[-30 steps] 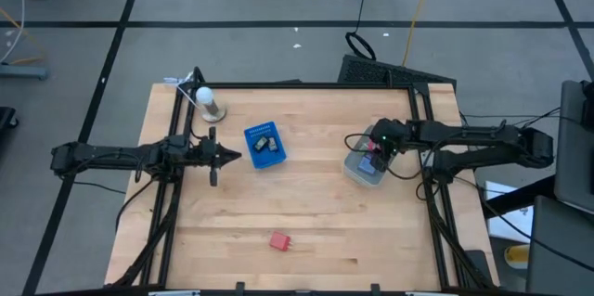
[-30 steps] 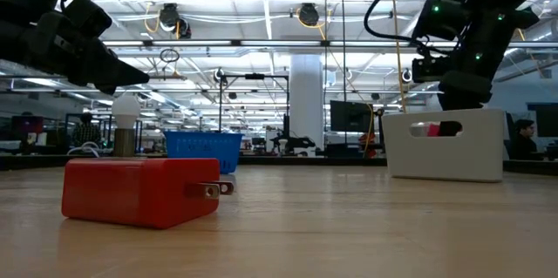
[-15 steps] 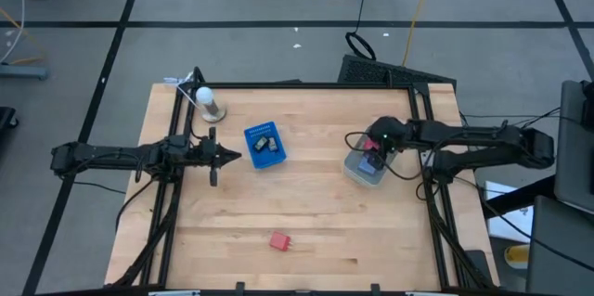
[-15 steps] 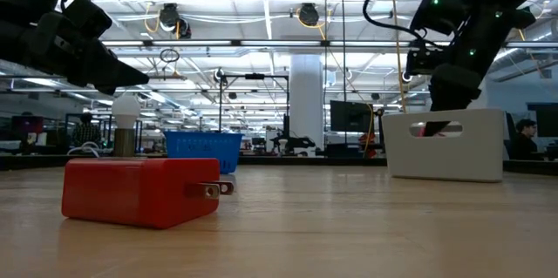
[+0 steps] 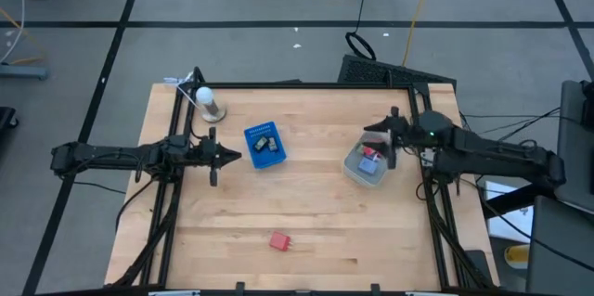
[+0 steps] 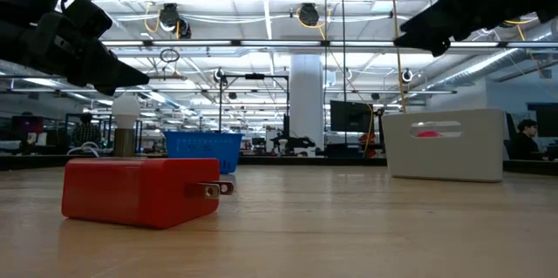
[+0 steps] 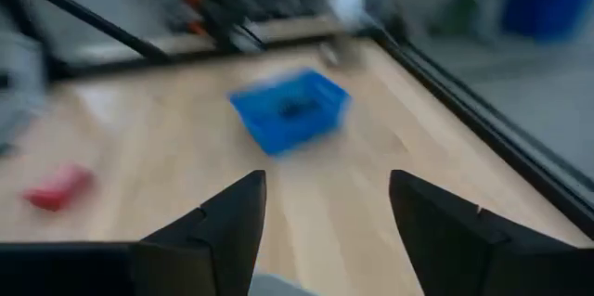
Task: Pick & Place Office items
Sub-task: Put the red charger adapter into the gray bin
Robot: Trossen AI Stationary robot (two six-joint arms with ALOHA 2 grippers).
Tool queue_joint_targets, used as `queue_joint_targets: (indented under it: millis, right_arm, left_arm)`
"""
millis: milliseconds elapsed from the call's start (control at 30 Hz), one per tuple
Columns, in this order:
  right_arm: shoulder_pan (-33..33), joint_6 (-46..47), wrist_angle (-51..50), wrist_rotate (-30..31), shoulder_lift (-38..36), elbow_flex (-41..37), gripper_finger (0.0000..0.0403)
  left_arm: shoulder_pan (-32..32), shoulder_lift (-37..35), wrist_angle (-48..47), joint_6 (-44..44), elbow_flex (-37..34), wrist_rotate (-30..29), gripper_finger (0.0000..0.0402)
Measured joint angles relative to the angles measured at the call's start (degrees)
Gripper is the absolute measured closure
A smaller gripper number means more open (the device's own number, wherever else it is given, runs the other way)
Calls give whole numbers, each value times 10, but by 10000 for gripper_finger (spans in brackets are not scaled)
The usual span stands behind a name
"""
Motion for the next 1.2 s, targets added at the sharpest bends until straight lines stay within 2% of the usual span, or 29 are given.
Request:
queue_joint_targets:
  millis: [67, 133, 300, 433, 533, 633, 700, 933, 1200]
  right_arm:
    - [4, 3, 58, -40, -35, -37, 184]
    - [10, 12, 123, -48, -66, -82, 188]
    - [16, 36, 298, -40, -129, -203, 211]
    - [14, 30, 382, -7, -158, -265, 261]
    - [13, 26, 396, 18, -171, -283, 314]
    - [17, 25, 381, 10, -170, -286, 371]
    - [21, 18, 378, 2, -171, -286, 394]
    - [32, 18, 366, 4, -170, -287, 379]
    - [34, 18, 361, 4, -170, -288, 397]
  left_arm:
    - [0, 0, 0, 0, 0, 0, 371]
    - [0, 0, 0, -6, 0, 0, 371]
    - [0, 0, 0, -14, 0, 0, 371]
    - [0, 0, 0, -18, 0, 0, 371]
    - [0, 0, 0, -18, 0, -1, 371]
    - [0, 0, 0, -20, 0, -19, 371]
    - [0, 0, -3, -20, 0, -29, 371]
    - [0, 0, -29, -45, 0, -37, 371]
    - [0, 0, -41, -67, 0, -60, 371]
